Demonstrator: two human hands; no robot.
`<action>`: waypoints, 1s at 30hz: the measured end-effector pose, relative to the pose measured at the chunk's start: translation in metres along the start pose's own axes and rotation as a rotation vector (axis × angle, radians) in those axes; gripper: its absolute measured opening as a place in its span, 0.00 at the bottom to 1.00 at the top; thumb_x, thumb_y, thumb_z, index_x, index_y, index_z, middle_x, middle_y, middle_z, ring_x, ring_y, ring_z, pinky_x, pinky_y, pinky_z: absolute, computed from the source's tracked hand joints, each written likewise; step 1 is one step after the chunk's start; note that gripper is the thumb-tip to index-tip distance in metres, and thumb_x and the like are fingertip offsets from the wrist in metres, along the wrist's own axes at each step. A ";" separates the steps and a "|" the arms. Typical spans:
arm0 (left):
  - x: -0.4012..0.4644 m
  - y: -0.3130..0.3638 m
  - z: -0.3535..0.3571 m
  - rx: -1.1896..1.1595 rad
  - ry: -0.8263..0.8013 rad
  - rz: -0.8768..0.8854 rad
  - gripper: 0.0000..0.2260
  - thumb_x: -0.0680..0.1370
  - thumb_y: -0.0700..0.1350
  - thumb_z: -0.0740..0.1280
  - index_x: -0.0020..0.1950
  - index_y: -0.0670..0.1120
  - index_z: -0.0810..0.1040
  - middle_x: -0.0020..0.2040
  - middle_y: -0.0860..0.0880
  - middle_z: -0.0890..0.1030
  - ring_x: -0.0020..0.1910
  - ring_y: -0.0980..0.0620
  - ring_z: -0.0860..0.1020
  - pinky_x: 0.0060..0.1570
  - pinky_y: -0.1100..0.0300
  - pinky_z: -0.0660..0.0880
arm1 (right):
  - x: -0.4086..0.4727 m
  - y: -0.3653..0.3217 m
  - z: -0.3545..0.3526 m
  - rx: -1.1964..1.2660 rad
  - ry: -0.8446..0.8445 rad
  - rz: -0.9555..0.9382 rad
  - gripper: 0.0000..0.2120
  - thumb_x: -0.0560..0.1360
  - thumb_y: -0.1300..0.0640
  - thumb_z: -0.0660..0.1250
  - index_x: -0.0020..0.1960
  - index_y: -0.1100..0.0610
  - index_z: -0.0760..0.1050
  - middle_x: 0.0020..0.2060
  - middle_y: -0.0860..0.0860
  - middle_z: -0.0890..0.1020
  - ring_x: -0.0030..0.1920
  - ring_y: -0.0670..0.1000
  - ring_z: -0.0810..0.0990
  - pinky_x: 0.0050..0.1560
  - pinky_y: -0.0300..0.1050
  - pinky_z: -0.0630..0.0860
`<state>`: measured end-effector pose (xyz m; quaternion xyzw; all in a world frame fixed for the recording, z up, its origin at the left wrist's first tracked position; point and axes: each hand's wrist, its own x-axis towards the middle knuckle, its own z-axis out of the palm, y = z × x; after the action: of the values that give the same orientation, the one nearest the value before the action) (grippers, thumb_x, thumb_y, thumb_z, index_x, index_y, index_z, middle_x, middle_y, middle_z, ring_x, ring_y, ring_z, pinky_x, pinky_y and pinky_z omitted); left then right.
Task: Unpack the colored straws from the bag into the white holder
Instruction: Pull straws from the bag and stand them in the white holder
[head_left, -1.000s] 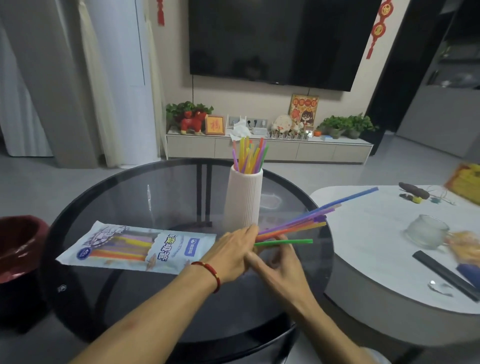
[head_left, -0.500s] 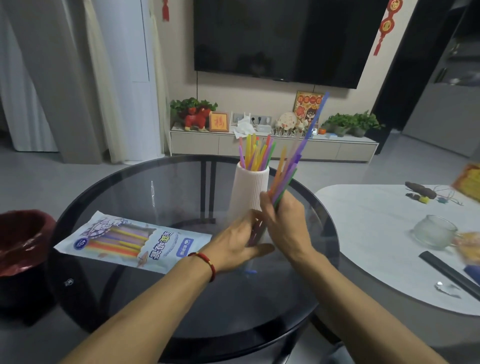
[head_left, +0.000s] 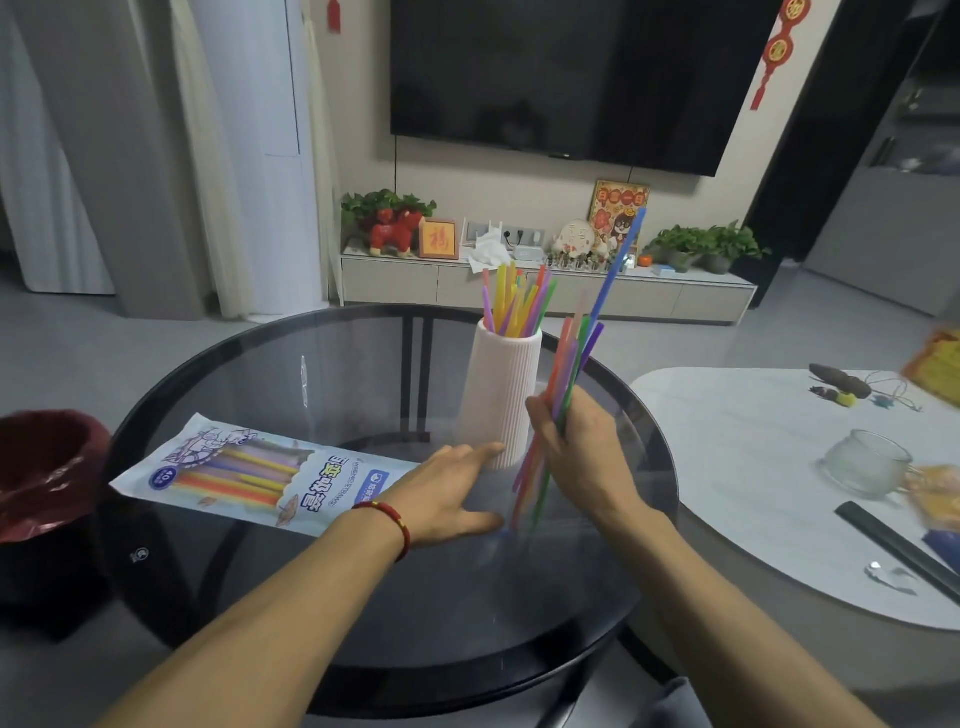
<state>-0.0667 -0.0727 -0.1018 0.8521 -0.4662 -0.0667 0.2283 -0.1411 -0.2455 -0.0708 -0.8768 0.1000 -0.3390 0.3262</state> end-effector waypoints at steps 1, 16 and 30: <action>0.001 0.003 0.002 -0.020 0.015 0.008 0.34 0.74 0.59 0.70 0.77 0.53 0.61 0.65 0.48 0.74 0.65 0.49 0.70 0.62 0.54 0.70 | 0.000 0.001 0.001 0.005 0.005 -0.009 0.05 0.84 0.49 0.64 0.52 0.50 0.73 0.41 0.41 0.76 0.41 0.41 0.79 0.42 0.32 0.76; 0.016 0.052 0.017 -0.278 0.091 -0.044 0.03 0.79 0.39 0.66 0.48 0.46 0.76 0.44 0.47 0.80 0.39 0.50 0.78 0.40 0.58 0.77 | -0.013 0.013 0.001 0.048 0.083 0.009 0.13 0.81 0.50 0.69 0.46 0.60 0.78 0.37 0.49 0.81 0.37 0.49 0.83 0.38 0.40 0.83; 0.016 0.041 0.021 -0.250 0.022 -0.153 0.06 0.73 0.45 0.74 0.48 0.45 0.82 0.45 0.46 0.85 0.45 0.48 0.83 0.49 0.52 0.81 | -0.037 0.036 0.005 0.053 -0.193 0.073 0.10 0.80 0.54 0.71 0.42 0.55 0.75 0.34 0.53 0.85 0.32 0.52 0.85 0.32 0.54 0.85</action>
<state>-0.0963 -0.1115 -0.0999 0.8508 -0.3855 -0.1322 0.3319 -0.1637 -0.2558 -0.1165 -0.8921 0.0911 -0.2435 0.3696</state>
